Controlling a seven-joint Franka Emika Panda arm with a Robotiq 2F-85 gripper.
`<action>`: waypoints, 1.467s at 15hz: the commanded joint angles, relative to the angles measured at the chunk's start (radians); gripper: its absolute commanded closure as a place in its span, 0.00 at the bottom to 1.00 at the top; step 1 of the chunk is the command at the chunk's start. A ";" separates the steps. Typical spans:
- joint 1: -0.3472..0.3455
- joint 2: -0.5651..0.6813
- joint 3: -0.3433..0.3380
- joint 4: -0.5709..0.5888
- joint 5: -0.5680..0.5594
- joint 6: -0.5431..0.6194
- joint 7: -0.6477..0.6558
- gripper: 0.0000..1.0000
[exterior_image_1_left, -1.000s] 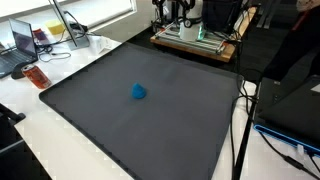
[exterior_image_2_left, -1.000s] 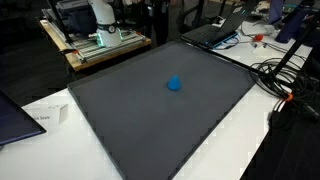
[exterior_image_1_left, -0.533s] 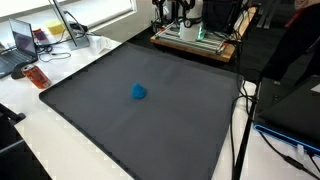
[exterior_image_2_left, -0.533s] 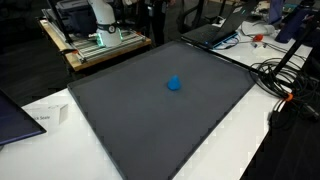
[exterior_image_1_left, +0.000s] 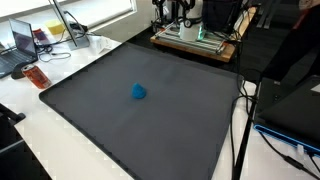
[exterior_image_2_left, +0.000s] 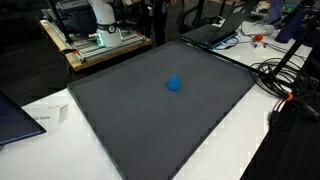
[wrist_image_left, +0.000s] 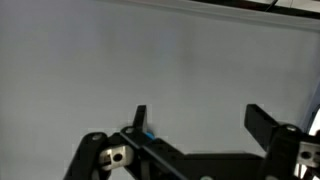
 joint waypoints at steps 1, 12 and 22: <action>0.010 0.033 0.000 -0.002 -0.011 0.106 0.045 0.00; -0.011 0.299 0.003 -0.031 -0.140 0.634 0.360 0.00; 0.005 0.436 -0.056 0.021 -0.684 0.647 0.962 0.00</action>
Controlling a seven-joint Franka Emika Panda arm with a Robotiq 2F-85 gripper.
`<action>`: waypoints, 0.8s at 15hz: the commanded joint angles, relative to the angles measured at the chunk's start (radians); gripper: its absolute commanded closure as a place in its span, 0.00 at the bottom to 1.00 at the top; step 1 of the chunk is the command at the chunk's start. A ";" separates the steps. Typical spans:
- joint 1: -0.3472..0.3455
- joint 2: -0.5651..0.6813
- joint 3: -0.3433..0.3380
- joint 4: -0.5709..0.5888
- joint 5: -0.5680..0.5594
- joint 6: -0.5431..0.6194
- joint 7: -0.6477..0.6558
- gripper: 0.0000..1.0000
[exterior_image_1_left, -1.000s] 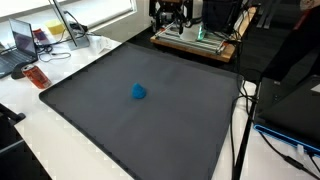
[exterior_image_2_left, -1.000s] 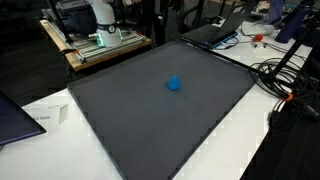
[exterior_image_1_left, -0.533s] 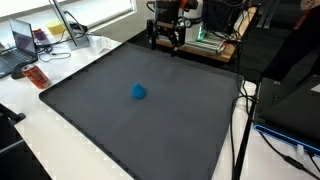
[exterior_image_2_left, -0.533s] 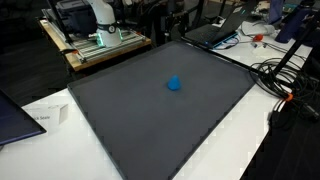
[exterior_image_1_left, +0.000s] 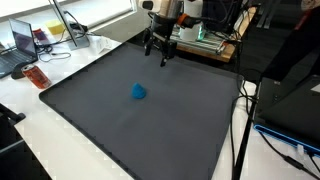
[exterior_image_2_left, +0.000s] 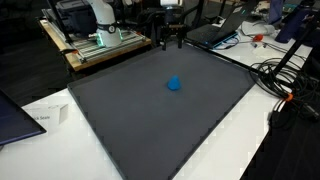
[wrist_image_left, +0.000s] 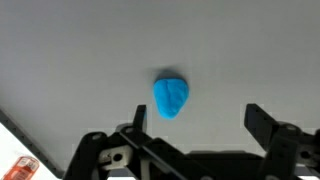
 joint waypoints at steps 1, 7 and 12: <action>0.017 0.054 -0.010 0.040 -0.131 -0.018 0.183 0.00; 0.040 0.134 -0.004 0.111 -0.186 -0.055 0.332 0.00; 0.089 0.210 0.006 0.221 -0.172 -0.158 0.390 0.00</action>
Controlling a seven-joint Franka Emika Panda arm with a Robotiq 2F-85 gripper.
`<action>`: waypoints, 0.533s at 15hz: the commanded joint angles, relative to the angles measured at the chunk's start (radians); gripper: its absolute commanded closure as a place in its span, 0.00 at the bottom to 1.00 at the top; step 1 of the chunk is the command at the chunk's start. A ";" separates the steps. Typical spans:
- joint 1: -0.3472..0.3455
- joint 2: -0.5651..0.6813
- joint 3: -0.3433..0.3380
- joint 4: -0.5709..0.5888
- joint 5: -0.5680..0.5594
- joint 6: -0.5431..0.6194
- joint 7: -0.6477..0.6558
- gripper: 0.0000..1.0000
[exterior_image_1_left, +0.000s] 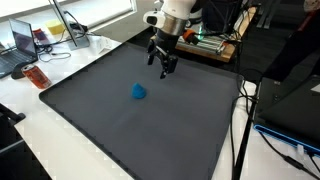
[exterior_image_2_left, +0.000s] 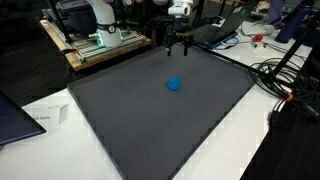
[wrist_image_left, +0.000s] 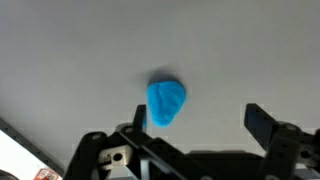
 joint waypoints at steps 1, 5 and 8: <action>0.079 0.070 -0.027 0.110 0.007 -0.103 0.061 0.00; 0.139 0.140 -0.029 0.230 0.026 -0.252 0.098 0.00; 0.176 0.197 -0.025 0.341 0.042 -0.380 0.109 0.00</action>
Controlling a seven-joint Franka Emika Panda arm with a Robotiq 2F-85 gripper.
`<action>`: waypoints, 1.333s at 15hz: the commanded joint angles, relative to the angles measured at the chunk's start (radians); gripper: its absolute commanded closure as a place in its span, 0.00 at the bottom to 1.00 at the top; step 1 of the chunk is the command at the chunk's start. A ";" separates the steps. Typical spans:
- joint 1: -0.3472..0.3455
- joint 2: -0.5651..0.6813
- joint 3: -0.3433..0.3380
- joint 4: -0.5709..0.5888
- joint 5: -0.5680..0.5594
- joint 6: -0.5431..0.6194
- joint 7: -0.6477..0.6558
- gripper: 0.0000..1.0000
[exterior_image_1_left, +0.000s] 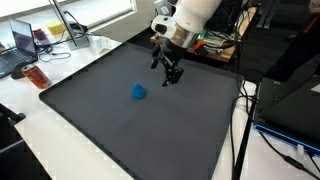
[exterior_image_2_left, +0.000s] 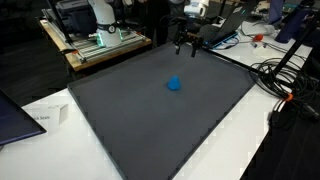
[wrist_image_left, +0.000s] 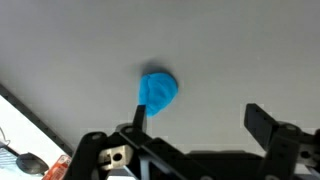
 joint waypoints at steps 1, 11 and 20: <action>0.051 0.090 -0.008 0.161 0.043 -0.150 0.010 0.00; 0.086 0.332 -0.032 0.616 0.219 -0.520 -0.104 0.00; 0.062 0.547 -0.072 1.002 0.401 -0.768 -0.310 0.00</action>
